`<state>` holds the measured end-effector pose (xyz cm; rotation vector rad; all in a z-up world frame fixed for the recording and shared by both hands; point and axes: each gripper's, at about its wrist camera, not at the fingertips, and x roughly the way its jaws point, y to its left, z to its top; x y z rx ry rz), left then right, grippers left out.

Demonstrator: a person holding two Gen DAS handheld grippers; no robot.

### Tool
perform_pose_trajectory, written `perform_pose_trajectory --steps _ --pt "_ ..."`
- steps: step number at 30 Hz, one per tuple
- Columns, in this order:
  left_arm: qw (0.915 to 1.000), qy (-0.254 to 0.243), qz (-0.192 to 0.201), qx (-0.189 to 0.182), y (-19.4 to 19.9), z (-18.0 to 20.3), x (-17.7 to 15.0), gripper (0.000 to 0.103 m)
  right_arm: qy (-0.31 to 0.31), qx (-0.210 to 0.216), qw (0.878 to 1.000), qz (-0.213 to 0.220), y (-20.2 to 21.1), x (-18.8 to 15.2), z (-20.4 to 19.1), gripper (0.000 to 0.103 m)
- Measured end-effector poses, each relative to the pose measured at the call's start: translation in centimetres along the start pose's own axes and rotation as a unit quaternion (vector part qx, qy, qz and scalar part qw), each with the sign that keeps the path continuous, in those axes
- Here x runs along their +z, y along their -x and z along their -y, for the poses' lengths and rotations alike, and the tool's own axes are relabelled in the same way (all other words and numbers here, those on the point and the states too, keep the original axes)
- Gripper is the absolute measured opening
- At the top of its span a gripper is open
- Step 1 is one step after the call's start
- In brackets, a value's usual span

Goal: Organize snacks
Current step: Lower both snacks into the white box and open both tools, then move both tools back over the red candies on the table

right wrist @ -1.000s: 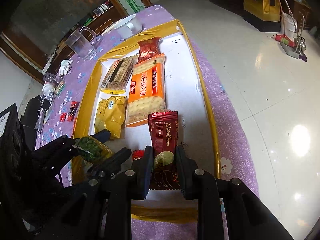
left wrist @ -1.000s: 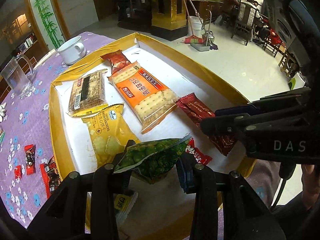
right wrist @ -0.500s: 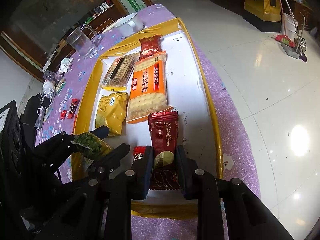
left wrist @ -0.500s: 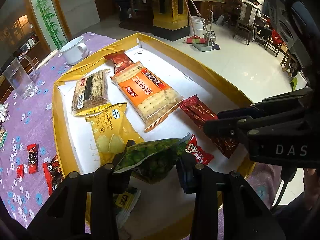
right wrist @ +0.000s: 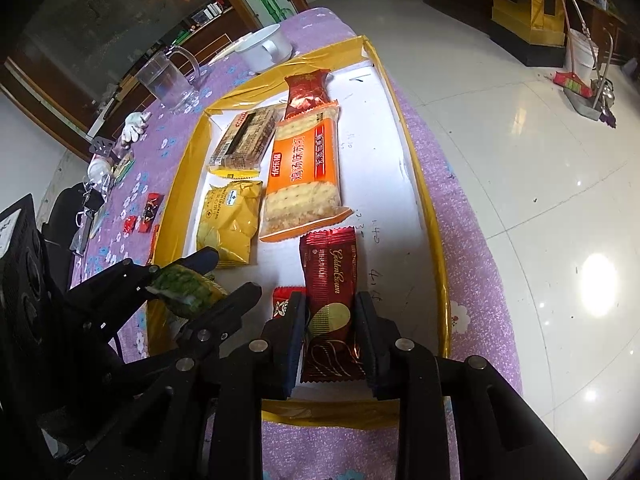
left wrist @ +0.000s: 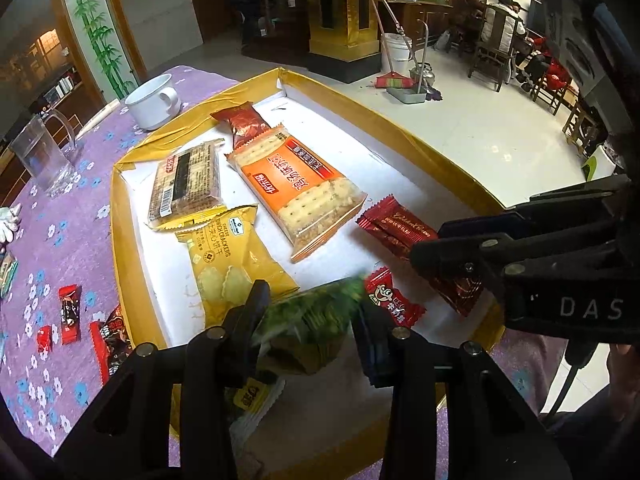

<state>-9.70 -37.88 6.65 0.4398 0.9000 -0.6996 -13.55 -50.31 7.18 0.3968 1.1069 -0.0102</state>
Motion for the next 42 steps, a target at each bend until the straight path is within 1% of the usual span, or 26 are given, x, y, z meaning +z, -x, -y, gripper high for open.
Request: perform_pose_trajectory --steps 5,13,19,27,31,35,39,41,42 --pt "0.9999 0.001 0.013 0.002 0.7 -0.1 0.0 0.046 0.0 -0.001 1.0 0.013 0.6 -0.2 -0.1 0.03" --pt "0.9992 0.019 0.034 0.004 2.0 -0.9 -0.4 0.046 -0.009 -0.003 1.0 0.023 1.2 -0.6 -0.2 0.031" --pt "0.9977 0.035 0.059 0.001 3.5 -1.9 -1.0 0.046 -0.007 -0.006 1.0 0.03 1.5 -1.0 -0.8 0.031" --pt "0.9931 0.081 0.082 0.019 5.6 -4.6 -2.8 0.046 0.011 -0.004 0.999 0.038 1.8 -1.0 -2.8 0.031" --pt "0.9882 0.121 0.087 0.036 6.6 -7.0 -4.5 0.046 0.031 0.005 0.999 0.038 1.8 -0.6 -4.8 0.031" --pt "0.9806 0.165 0.085 0.063 7.7 -9.7 -7.0 0.046 0.057 0.029 0.998 0.03 1.3 0.3 -7.5 0.031" --pt "0.9681 0.221 0.075 0.09 8.8 -12.9 -10.1 0.046 0.088 0.064 0.994 0.008 0.2 1.2 -11.1 0.031" --pt "0.9595 0.251 0.067 0.108 9.5 -14.5 -11.9 0.046 0.111 0.072 0.991 -0.001 -0.6 1.7 -13.5 0.031" --pt "0.957 0.259 0.065 0.113 9.7 -14.9 -12.5 0.046 0.125 0.076 0.989 -0.004 -1.0 1.9 -14.8 0.031"
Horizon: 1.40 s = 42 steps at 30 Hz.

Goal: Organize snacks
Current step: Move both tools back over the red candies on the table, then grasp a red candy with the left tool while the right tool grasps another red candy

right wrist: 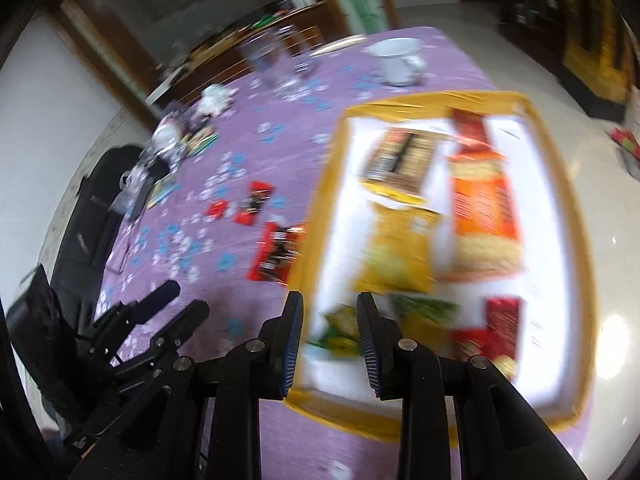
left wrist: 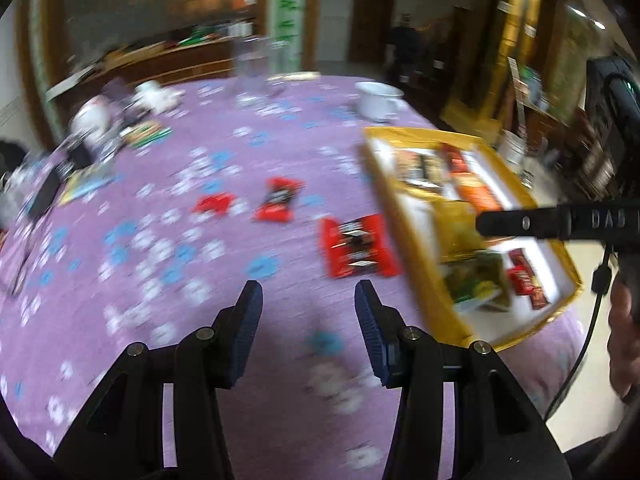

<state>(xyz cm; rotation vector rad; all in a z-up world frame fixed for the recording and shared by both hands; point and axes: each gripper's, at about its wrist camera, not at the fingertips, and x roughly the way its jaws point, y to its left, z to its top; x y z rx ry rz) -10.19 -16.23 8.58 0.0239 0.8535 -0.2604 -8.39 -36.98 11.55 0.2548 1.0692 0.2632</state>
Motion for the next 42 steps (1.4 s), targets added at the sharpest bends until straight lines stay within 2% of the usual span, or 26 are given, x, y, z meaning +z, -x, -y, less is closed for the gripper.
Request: perform_pose_trajectory --steps 4,6,10,16,17,21,27,30,32,36,42 --pt "0.9992 0.028 -0.009 0.026 0.9 -3.2 -1.7 0.046 0.03 0.025 0.999 -0.032 -3.6 2.7 -3.5 0.032" --pt "0.9988 0.034 -0.014 0.034 1.3 -4.4 -2.5 0.046 0.03 0.021 0.999 -0.039 -5.5 4.0 -4.2 0.032" --pt "0.9976 0.046 -0.02 0.047 2.2 -6.9 -4.0 0.046 0.027 -0.018 0.997 -0.075 -10.5 6.6 -4.3 0.032" --pt "0.9969 0.057 -0.024 0.049 2.3 -9.3 -4.5 0.046 0.029 -0.069 0.991 -0.109 -14.9 7.8 -4.2 0.032" --pt "0.997 0.057 -0.024 0.048 2.3 -9.5 -4.5 0.046 0.025 -0.07 0.991 -0.112 -15.1 7.7 -4.0 0.03" --pt "0.9976 0.053 -0.027 0.036 1.9 -10.0 -4.4 0.046 0.027 -0.071 0.99 -0.122 -15.3 6.3 -5.0 0.031" --pt "0.9986 0.041 -0.029 0.015 1.4 -10.2 -3.9 0.046 0.002 -0.049 0.986 -0.156 -13.6 1.1 -7.5 0.034" --pt "0.9986 0.04 -0.034 0.0 1.1 -10.3 -3.6 0.046 -0.024 0.032 0.982 -0.183 -12.3 -2.2 -9.0 0.034" --pt "0.9986 0.038 -0.035 -0.006 1.0 -10.3 -3.5 0.046 -0.033 0.052 0.982 -0.176 -11.4 -2.9 -9.1 0.033" --pt "0.9982 0.04 -0.04 -0.017 1.0 -10.4 -3.5 0.046 0.023 0.02 0.988 -0.148 -9.8 -3.3 -9.1 0.034" --pt "0.9981 0.044 -0.04 -0.016 1.6 -10.4 -3.9 0.046 0.116 0.031 0.98 -0.159 -9.8 -5.2 -10.4 0.034"
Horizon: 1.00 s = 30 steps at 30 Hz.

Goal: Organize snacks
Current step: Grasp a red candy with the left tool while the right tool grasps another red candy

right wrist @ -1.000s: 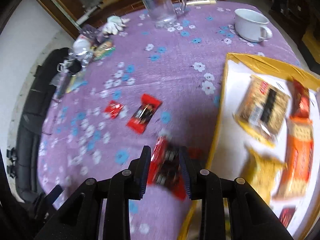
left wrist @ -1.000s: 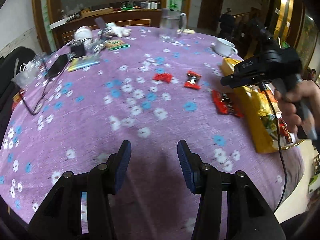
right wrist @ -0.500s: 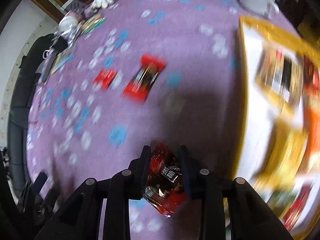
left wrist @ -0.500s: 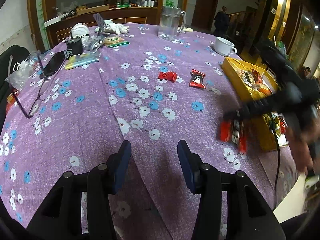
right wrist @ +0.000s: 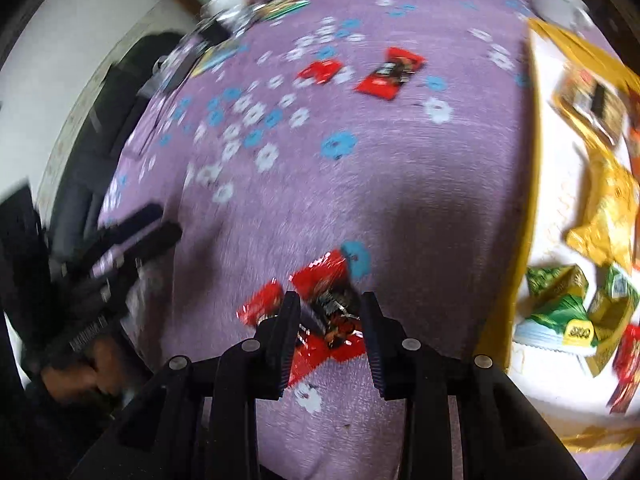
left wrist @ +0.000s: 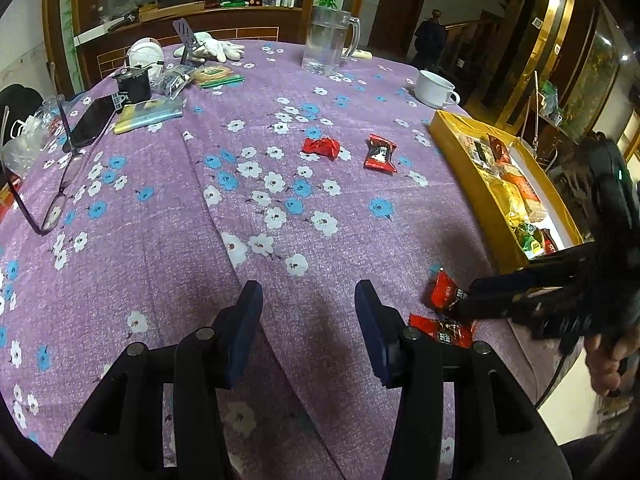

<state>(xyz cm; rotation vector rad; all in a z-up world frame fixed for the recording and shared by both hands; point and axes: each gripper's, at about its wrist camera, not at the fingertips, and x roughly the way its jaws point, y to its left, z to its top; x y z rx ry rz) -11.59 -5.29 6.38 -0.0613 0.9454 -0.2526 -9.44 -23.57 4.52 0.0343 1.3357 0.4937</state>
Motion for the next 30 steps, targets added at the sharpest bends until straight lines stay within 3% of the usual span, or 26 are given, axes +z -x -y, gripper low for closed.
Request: perform_pose_trajectory --steps 2,4,6,9,11,16,19,24,27,30 --pt "1.0 0.003 0.0 0.002 0.3 0.0 -0.2 0.046 0.049 -0.04 0.998 0.004 -0.4 -0.5 -1.1 0.041" --pt "1.0 0.009 0.0 0.002 0.7 0.0 -0.4 0.046 0.075 -0.076 0.994 0.0 -1.0 -0.6 -1.6 0.041" --pt "0.9999 0.015 0.001 0.002 1.0 0.0 -0.6 0.046 0.079 -0.084 0.993 -0.006 -1.6 -0.6 -1.1 0.04" --pt "0.9996 0.028 -0.007 0.0 1.4 0.0 -1.1 0.046 0.084 -0.078 0.993 -0.002 -1.4 -0.6 -0.8 0.038" --pt "0.9992 0.037 -0.01 -0.004 1.8 0.1 -1.3 0.046 0.087 -0.079 0.993 -0.004 -1.2 -0.9 -0.8 0.028" --pt "0.9973 0.067 -0.027 -0.013 2.4 0.3 -2.0 0.046 0.07 -0.051 0.996 -0.015 -0.9 -2.5 -2.1 0.026" --pt "0.9964 0.076 -0.033 -0.016 2.7 0.8 -2.4 0.046 0.061 0.019 0.997 -0.034 -1.2 -3.6 -3.0 0.026" --pt "0.9963 0.064 -0.049 -0.028 2.6 2.7 -2.8 0.046 0.044 0.0 0.999 0.009 1.2 -4.1 -1.2 0.026" --pt "0.9958 0.046 -0.064 -0.047 2.4 4.4 -3.4 0.046 0.016 0.013 0.999 0.033 3.0 -4.2 0.7 0.026" --pt "0.9939 0.038 -0.088 -0.055 1.2 5.9 -4.1 0.038 0.013 0.017 0.999 0.048 4.0 -4.9 1.4 0.026"
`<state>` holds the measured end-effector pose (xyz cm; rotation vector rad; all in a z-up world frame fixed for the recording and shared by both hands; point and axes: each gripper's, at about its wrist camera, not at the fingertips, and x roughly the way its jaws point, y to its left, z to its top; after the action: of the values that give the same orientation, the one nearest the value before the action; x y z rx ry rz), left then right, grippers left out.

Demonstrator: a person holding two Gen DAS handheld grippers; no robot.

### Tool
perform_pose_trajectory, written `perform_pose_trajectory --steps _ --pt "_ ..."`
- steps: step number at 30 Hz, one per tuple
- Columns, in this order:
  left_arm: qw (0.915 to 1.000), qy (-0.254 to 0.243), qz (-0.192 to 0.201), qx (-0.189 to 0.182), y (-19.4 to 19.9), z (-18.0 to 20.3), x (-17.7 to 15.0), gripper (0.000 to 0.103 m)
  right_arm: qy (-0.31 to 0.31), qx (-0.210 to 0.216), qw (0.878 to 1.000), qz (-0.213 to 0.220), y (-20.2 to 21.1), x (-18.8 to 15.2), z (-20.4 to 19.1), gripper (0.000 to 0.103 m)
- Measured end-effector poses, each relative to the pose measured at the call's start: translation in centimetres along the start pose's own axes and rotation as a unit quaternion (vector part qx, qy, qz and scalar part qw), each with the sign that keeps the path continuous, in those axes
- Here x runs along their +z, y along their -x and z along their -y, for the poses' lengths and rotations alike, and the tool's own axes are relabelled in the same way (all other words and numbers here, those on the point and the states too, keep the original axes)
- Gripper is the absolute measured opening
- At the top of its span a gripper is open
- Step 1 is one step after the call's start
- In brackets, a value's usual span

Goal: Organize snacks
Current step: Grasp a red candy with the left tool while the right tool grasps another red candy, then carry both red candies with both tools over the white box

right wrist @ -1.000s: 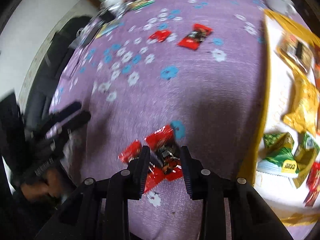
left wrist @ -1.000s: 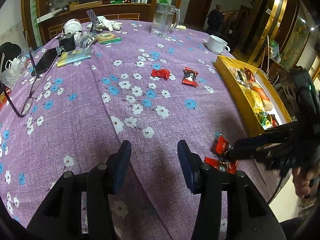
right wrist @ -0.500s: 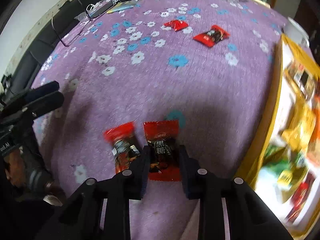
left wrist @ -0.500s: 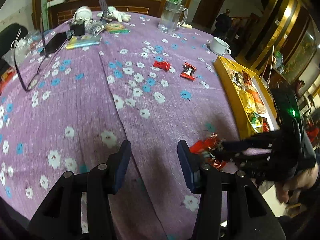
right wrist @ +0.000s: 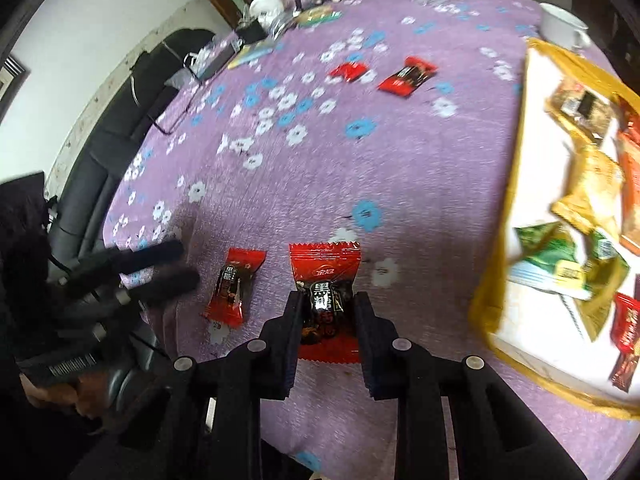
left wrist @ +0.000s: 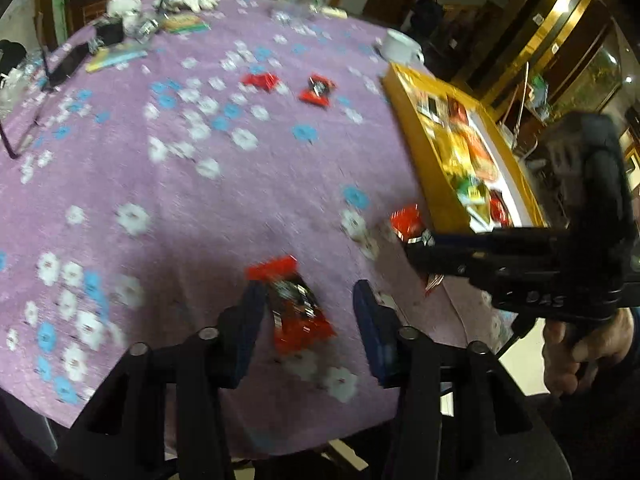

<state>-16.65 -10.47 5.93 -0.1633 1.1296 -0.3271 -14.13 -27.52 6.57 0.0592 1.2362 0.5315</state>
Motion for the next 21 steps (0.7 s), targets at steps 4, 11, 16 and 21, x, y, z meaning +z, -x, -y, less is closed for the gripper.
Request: perform_pose_trajectory --steps 4,11,16,21 --pt "0.9994 0.005 -0.023 0.027 -1.8 0.6 -0.1 0.036 0.002 0.001 1.0 0.011 1.0 -0.3 0.6 0.026" --pt "0.9953 -0.005 -0.029 0.092 -3.6 1.1 -0.2 0.036 -0.017 0.0 0.999 0.046 3.0 -0.8 2.2 0.026" --pt "0.9942 -0.011 -0.011 0.106 -3.7 1.4 0.1 0.026 -0.028 0.0 0.997 0.068 4.3 -1.0 3.6 0.026" --pt "0.995 -0.006 0.003 0.1 -3.7 1.7 0.9 0.024 -0.046 0.0 0.996 0.082 5.4 -1.2 5.1 0.026"
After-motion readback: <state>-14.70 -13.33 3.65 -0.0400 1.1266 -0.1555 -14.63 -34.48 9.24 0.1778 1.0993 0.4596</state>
